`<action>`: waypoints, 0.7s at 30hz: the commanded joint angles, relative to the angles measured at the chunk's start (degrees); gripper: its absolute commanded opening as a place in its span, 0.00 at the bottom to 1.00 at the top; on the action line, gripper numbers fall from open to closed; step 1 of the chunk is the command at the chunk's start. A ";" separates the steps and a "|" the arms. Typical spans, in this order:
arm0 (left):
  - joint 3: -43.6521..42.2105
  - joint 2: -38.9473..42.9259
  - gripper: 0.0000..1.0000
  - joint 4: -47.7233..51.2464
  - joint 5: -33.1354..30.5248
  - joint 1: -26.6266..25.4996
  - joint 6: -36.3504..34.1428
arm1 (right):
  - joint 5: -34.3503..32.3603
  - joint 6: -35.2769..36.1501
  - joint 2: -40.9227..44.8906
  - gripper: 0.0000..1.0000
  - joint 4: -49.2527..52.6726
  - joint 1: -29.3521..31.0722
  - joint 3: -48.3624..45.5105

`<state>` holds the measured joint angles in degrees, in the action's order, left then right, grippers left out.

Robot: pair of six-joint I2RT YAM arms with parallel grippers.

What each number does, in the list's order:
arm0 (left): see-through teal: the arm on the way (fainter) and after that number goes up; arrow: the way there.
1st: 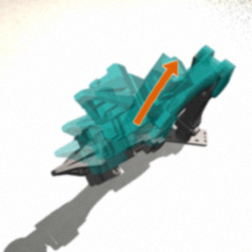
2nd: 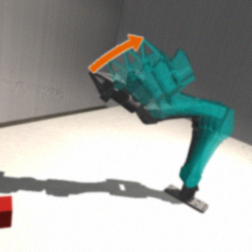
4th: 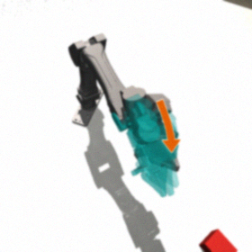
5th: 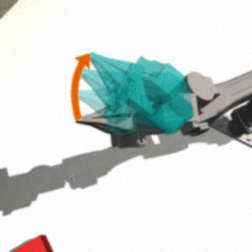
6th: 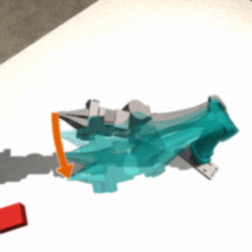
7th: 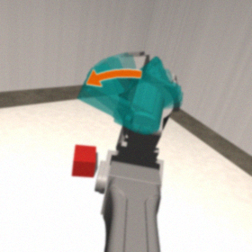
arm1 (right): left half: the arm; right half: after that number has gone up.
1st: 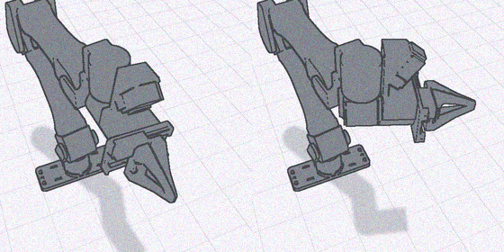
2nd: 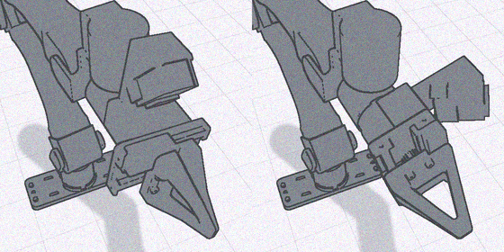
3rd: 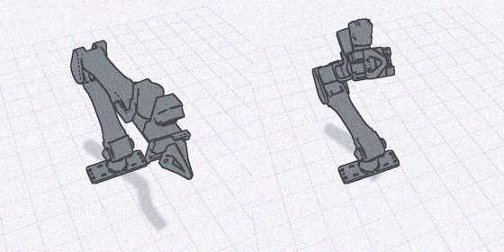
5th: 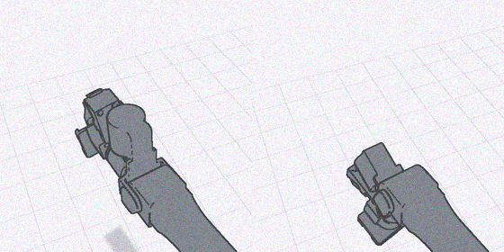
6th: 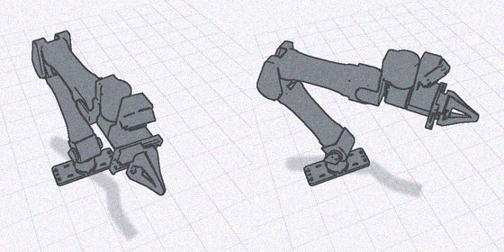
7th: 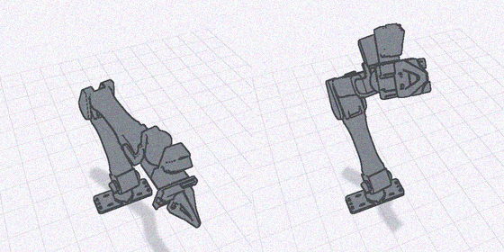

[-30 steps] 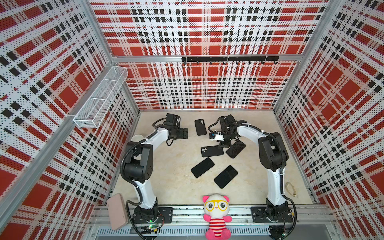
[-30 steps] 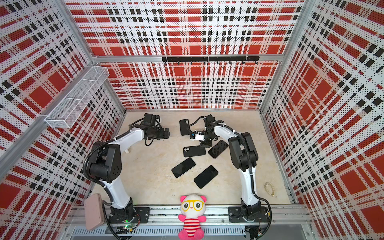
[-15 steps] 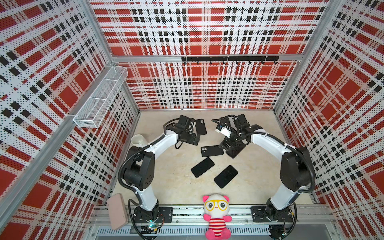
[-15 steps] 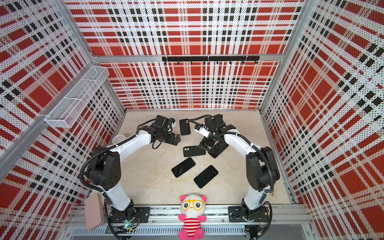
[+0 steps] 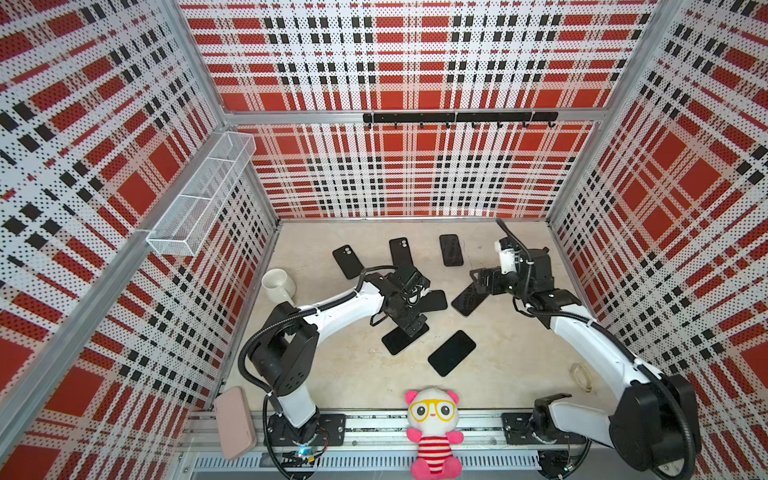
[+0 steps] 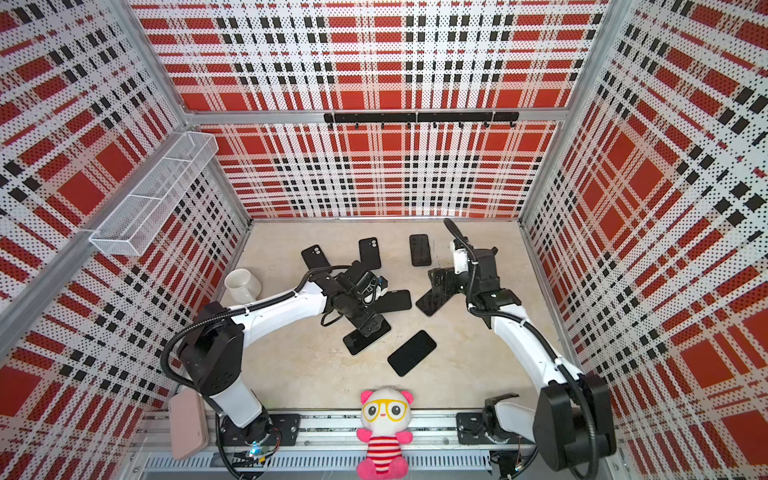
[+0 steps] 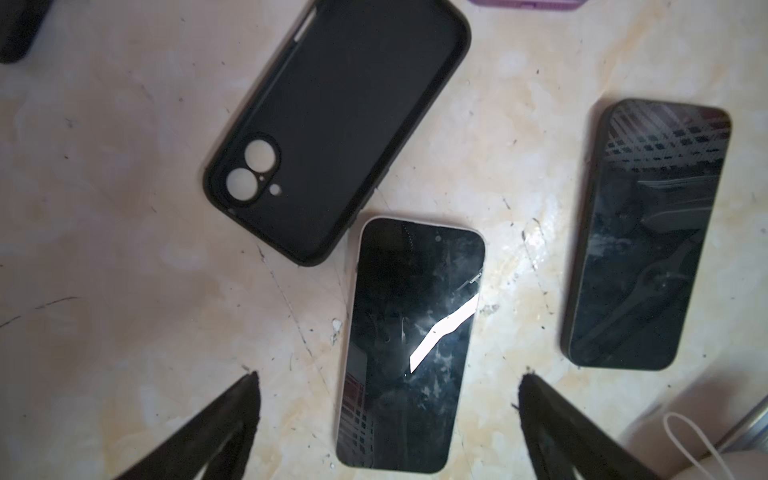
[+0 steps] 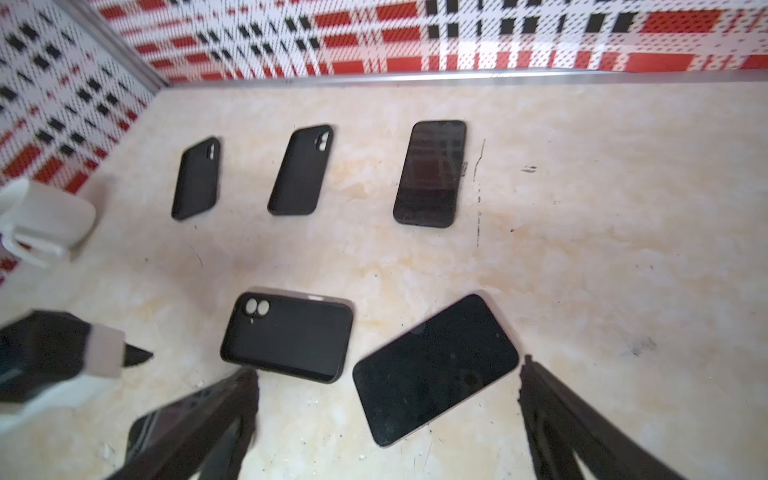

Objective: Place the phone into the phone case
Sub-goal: 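Grasp a white-framed phone with the left gripper while the right gripper draws back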

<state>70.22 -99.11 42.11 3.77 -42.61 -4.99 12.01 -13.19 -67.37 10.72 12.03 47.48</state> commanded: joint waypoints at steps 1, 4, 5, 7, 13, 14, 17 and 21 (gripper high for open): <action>-0.85 -1.93 0.98 1.40 -1.87 -0.87 -1.44 | 2.10 -3.66 2.61 1.00 -1.94 -0.60 -0.73; -0.85 -3.61 0.98 1.31 -1.98 -1.31 -2.24 | 2.39 -3.50 2.54 1.00 0.63 -0.70 -0.47; -0.63 -4.12 0.98 1.31 -1.72 -1.57 -2.42 | 2.08 -3.44 2.09 1.00 1.52 -0.78 -0.38; -0.19 -5.05 0.98 1.31 -1.40 -2.01 -2.81 | 2.16 -3.49 1.50 1.00 1.73 -0.78 -0.90; 0.67 -8.36 0.98 1.48 -1.67 -2.47 -3.42 | 2.78 -3.90 1.37 1.00 0.08 -0.79 -2.83; 0.79 -8.82 0.98 1.48 -1.74 -2.64 -3.44 | 2.49 -3.73 1.43 1.00 0.26 -0.80 -2.90; 1.45 -10.16 0.98 1.62 -2.03 -2.96 -3.62 | 1.75 -3.17 1.70 1.00 0.53 -0.78 -3.04; 2.36 -11.45 0.98 2.26 -2.54 -3.18 -3.87 | 0.92 -2.66 1.81 1.00 0.36 -0.78 -3.41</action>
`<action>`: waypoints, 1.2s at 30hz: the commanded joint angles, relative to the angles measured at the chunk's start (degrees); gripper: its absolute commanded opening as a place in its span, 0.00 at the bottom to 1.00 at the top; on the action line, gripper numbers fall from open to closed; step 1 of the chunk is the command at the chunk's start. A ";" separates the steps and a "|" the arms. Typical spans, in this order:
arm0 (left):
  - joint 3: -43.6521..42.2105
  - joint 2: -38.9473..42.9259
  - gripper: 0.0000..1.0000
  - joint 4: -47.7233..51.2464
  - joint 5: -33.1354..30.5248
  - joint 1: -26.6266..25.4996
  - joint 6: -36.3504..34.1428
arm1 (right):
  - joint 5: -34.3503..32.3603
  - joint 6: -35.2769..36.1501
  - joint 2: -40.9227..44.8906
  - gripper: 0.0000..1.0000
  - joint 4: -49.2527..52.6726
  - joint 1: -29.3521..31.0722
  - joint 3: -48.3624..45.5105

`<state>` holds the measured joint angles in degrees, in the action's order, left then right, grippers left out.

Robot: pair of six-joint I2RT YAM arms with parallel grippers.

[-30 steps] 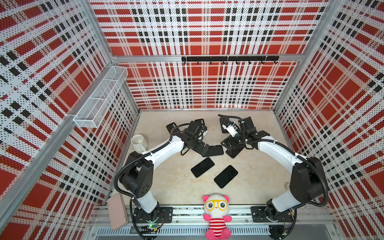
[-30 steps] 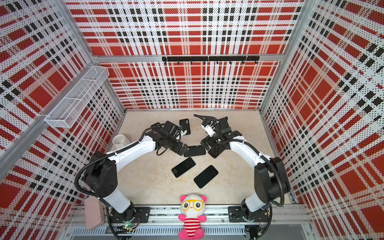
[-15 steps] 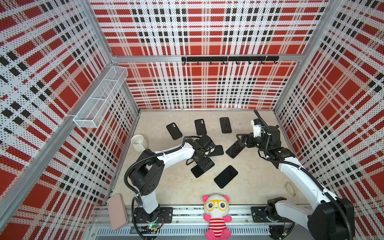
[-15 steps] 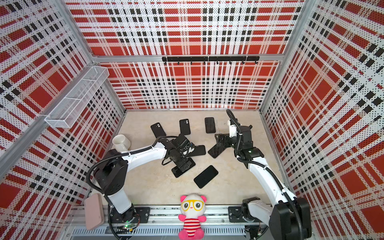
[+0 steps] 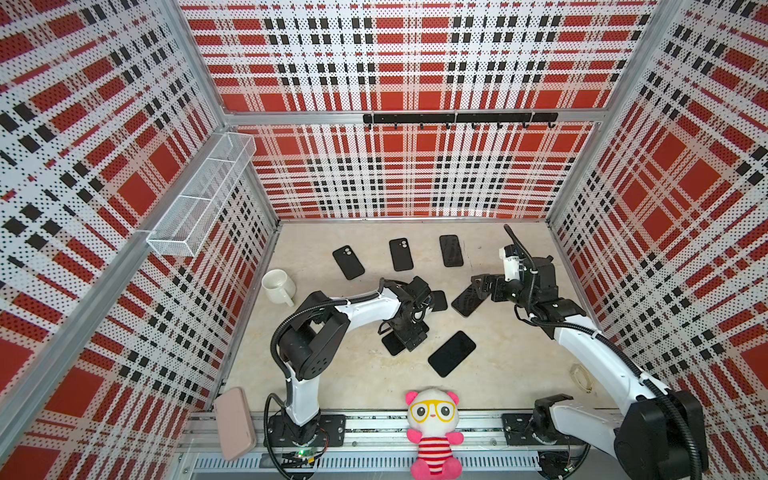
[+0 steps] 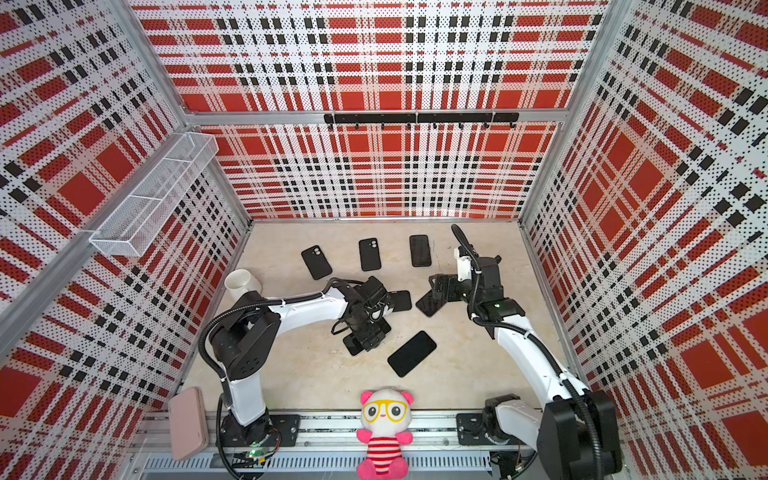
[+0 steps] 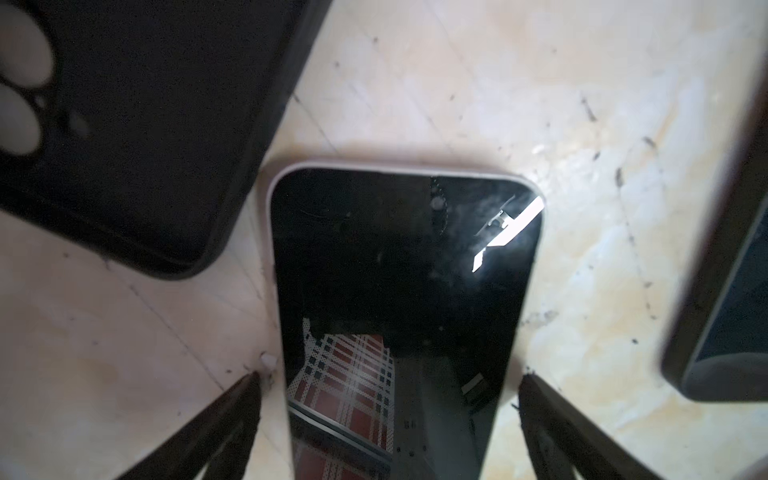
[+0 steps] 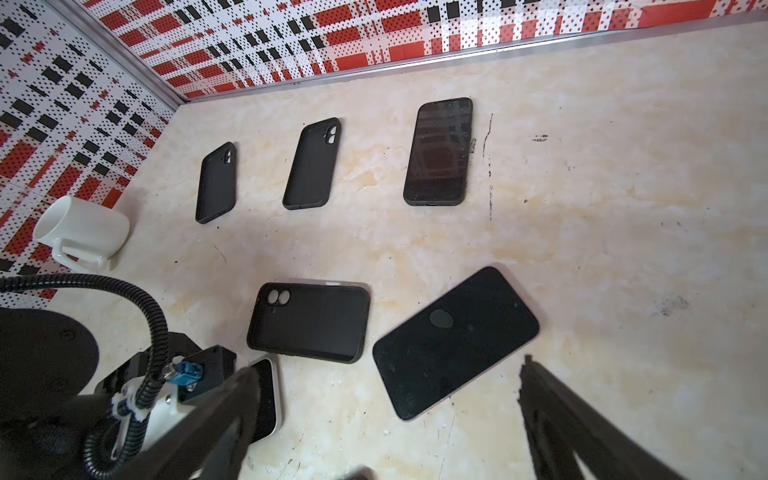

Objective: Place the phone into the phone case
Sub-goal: 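Grasp a white-framed phone with the left gripper while the right gripper draws back, then lift the white-framed phone upright with the left gripper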

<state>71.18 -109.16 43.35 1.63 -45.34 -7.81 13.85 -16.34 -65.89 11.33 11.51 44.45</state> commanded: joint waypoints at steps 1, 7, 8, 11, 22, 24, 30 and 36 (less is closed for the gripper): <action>1.45 -1.72 0.98 1.11 -0.31 -0.45 -1.04 | -0.93 0.61 0.32 1.00 -0.37 -0.26 -0.50; 1.73 -3.19 0.92 2.30 -0.27 -0.45 -1.19 | -1.00 1.11 -0.07 1.00 -0.94 -0.26 -0.88; 1.84 -3.27 0.88 2.43 -0.27 -0.45 -1.12 | -1.01 1.20 -0.16 1.00 -0.96 -0.26 -0.85; 2.20 -3.46 0.75 2.74 -0.23 -0.45 -0.76 | -1.10 1.31 -0.43 1.00 -0.92 -0.26 -0.85; 2.94 2.50 0.65 5.88 0.03 -0.05 1.58 | 2.54 2.57 -1.93 1.00 0.56 -0.26 0.64; 2.42 4.59 0.64 6.04 0.88 1.21 2.89 | 4.70 2.75 -2.64 1.00 0.87 -0.32 1.21; 0.91 9.93 0.49 4.11 6.32 8.83 10.07 | 10.87 1.21 -5.15 1.00 -1.93 2.73 1.45; -3.15 16.22 0.35 -7.28 16.11 19.62 24.94 | 14.49 -0.81 -9.28 0.94 -10.31 11.82 1.54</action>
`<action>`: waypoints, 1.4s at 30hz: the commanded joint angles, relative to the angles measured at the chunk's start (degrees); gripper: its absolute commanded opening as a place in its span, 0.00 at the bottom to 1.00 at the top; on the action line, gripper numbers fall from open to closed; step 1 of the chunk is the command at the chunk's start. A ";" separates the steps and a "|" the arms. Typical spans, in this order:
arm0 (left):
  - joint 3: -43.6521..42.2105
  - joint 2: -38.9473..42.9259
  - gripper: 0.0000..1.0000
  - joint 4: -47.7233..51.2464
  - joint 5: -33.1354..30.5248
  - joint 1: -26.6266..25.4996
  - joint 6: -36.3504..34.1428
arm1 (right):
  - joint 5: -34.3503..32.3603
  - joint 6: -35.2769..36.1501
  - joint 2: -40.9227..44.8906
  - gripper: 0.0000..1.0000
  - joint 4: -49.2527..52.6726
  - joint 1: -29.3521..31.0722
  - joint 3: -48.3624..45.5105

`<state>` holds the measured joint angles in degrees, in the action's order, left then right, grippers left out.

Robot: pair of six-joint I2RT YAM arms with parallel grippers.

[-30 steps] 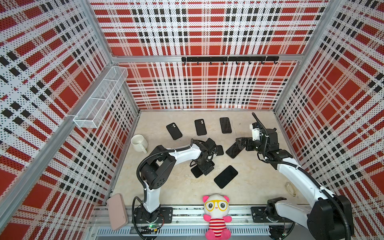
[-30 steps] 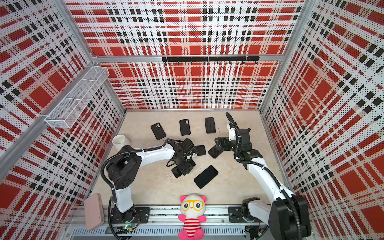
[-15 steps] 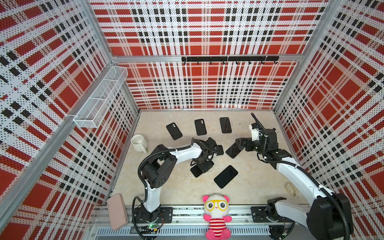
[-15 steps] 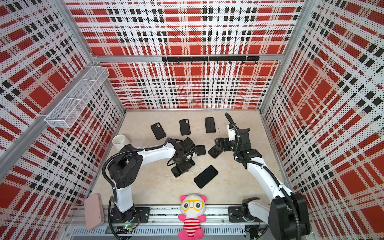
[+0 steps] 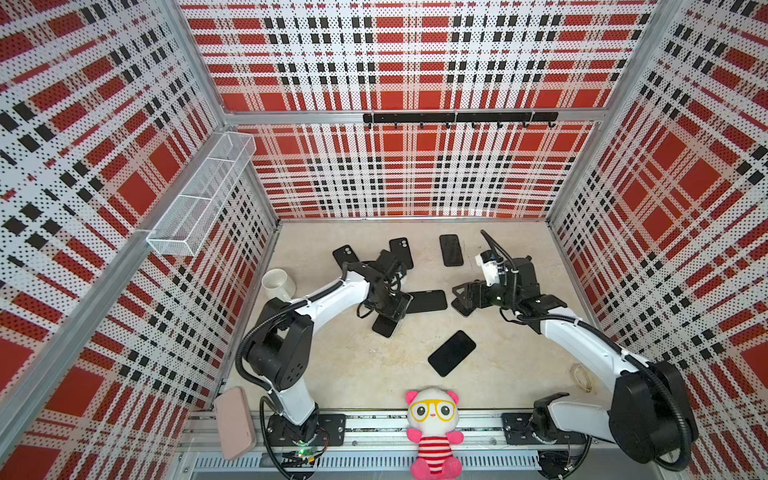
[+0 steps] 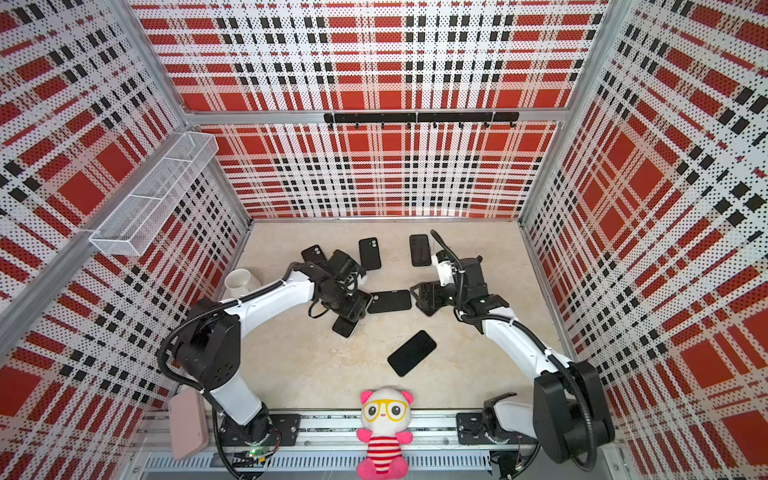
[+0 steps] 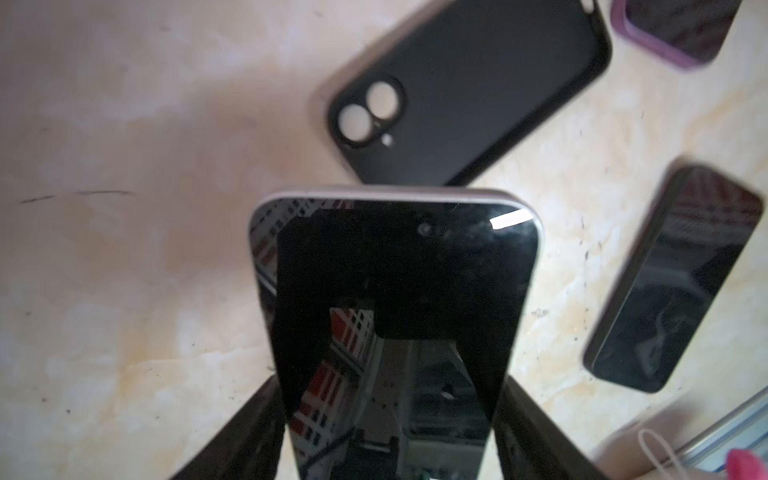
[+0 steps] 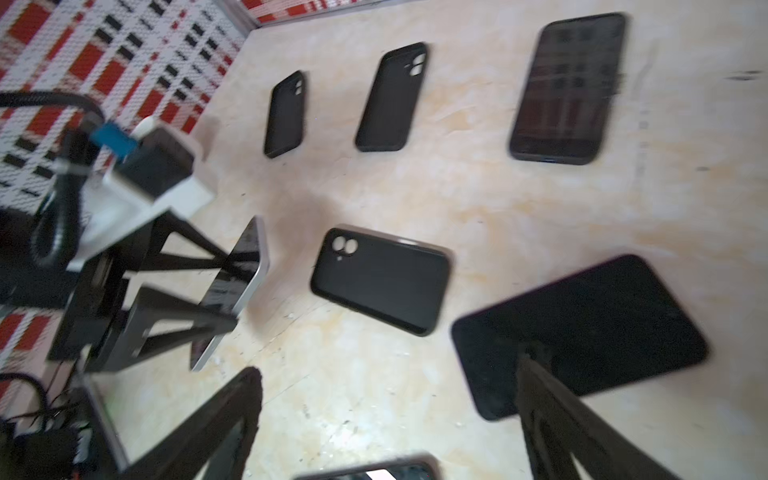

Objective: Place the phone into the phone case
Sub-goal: 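Lift the white-framed phone upright with the left gripper, then hold the phone up with the left gripper while the right gripper grasps its edge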

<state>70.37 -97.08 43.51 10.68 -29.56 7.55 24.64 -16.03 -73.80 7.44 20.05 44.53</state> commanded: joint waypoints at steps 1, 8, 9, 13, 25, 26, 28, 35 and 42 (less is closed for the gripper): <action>-3.67 5.32 0.32 -10.18 8.12 5.19 12.62 | 3.95 -1.91 -1.88 0.92 -8.70 4.45 0.93; -17.36 15.15 0.14 -37.12 13.89 11.66 40.68 | -1.03 -9.22 -6.97 0.77 -30.07 15.97 -2.95; -19.24 15.99 0.13 -40.50 14.00 12.05 44.53 | -1.97 -10.28 -7.77 0.74 -33.48 17.58 -3.77; -25.31 19.14 0.01 -50.26 12.31 13.34 60.27 | -8.25 -14.09 -12.65 0.62 -47.33 23.40 -6.07; -39.33 23.36 0.00 -66.73 8.58 13.10 85.75 | -17.74 -24.86 -27.01 0.44 -69.33 28.91 -4.65; -39.78 23.35 0.00 -67.26 8.40 13.04 86.44 | -17.78 -25.10 -28.04 0.43 -70.06 29.22 -4.09; -40.56 23.32 0.00 -68.72 8.31 12.99 87.75 | -18.09 -25.66 -29.56 0.42 -70.17 29.59 -3.16; -40.29 22.57 0.00 -69.74 8.31 12.79 88.33 | -18.43 -25.08 -32.78 0.36 -67.48 30.48 -0.16; -40.40 22.26 0.00 -70.66 8.83 12.53 88.41 | -19.12 -24.52 -33.88 0.27 -67.01 30.75 0.34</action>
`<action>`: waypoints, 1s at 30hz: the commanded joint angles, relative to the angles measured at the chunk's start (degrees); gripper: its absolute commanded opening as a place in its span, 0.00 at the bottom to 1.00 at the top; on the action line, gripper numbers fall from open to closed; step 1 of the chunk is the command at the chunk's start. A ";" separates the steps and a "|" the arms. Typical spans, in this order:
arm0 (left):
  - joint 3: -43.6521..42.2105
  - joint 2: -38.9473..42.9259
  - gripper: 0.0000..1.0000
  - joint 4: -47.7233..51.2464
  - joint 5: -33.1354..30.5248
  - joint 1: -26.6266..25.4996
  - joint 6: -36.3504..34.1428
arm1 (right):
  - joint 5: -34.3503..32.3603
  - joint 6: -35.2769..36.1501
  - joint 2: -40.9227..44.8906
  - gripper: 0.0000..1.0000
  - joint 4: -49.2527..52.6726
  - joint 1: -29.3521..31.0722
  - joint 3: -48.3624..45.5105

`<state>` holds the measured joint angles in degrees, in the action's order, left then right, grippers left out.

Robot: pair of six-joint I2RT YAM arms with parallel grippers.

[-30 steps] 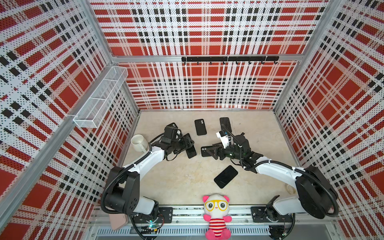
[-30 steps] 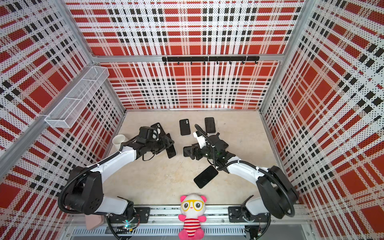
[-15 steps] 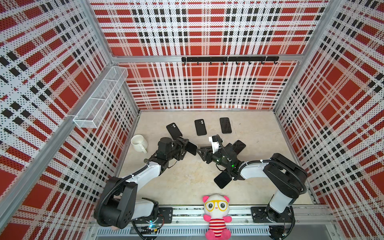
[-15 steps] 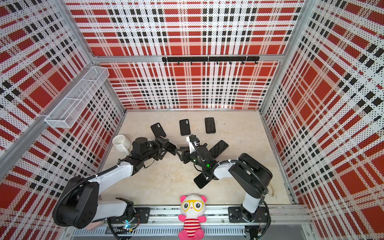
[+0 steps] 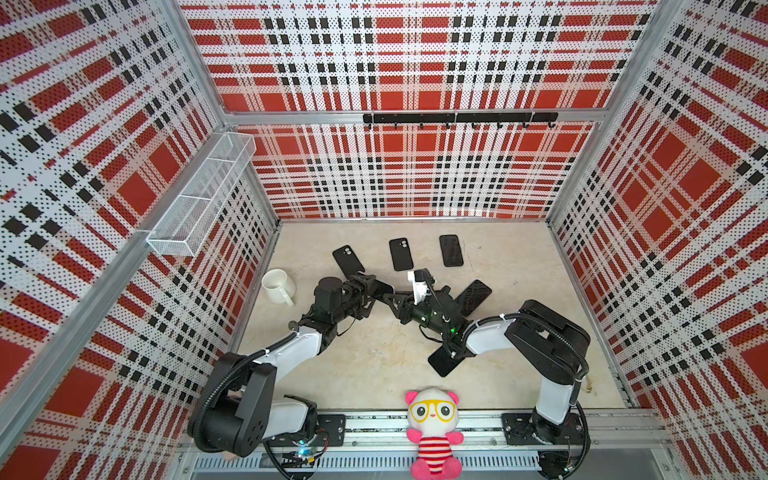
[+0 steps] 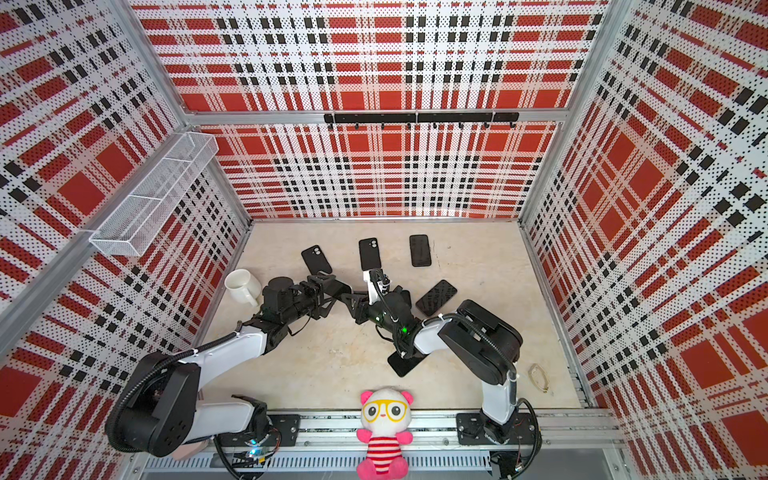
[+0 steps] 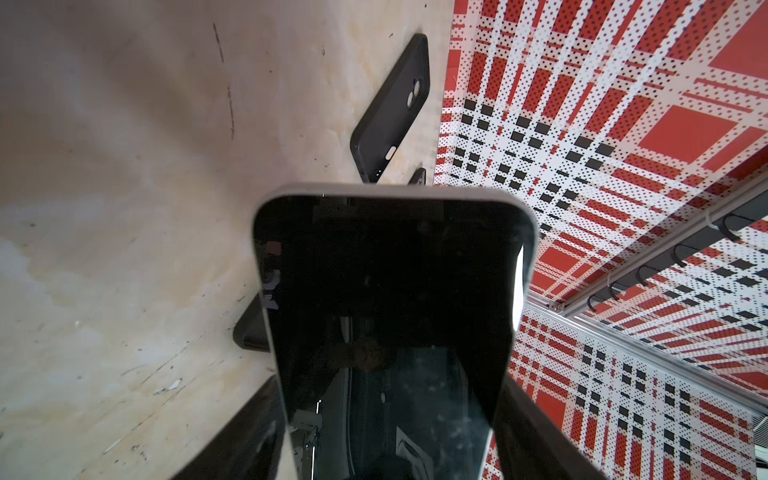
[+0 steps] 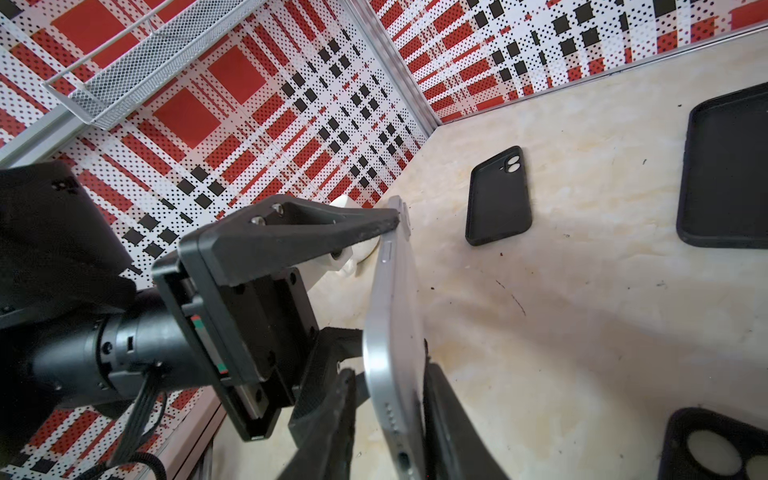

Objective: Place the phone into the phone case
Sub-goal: 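Hold the phone up with the left gripper while the right gripper grasps its edge, then open the left gripper off the phone while the right gripper carries it away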

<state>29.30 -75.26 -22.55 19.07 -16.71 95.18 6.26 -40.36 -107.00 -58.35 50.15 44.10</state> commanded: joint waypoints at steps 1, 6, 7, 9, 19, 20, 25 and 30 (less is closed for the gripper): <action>0.52 0.40 0.00 -4.63 0.44 -0.38 0.92 | -1.09 0.06 -0.58 0.25 -1.07 0.65 0.73; 0.28 0.58 0.00 -5.46 0.18 -0.77 1.32 | -1.17 0.53 -0.64 0.16 -0.10 0.65 1.18; 0.28 0.41 0.00 -5.70 0.34 -0.86 1.41 | -1.06 0.53 -0.72 0.12 0.12 0.65 1.24; 0.14 0.20 0.00 -6.47 0.63 -1.11 1.56 | -0.90 0.43 -0.86 0.07 0.17 0.65 1.42; 0.14 1.19 0.98 -7.69 1.03 -1.00 -3.32 | -0.63 3.12 1.99 0.00 4.58 -0.02 2.86; 0.14 1.38 0.98 -7.69 1.06 -0.81 -4.27 | 0.14 3.35 2.62 0.00 4.90 -0.50 2.97; 0.53 2.41 0.98 -6.98 1.85 0.22 -9.72 | 1.51 3.75 6.41 0.00 9.31 -3.39 2.63; 2.51 3.05 0.98 -0.10 0.62 1.66 -19.20 | 2.06 5.55 11.98 0.00 18.42 -7.14 3.10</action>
<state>29.58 -73.41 -25.36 20.40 -15.99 84.03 7.60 -36.10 -99.66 -44.07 44.88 46.06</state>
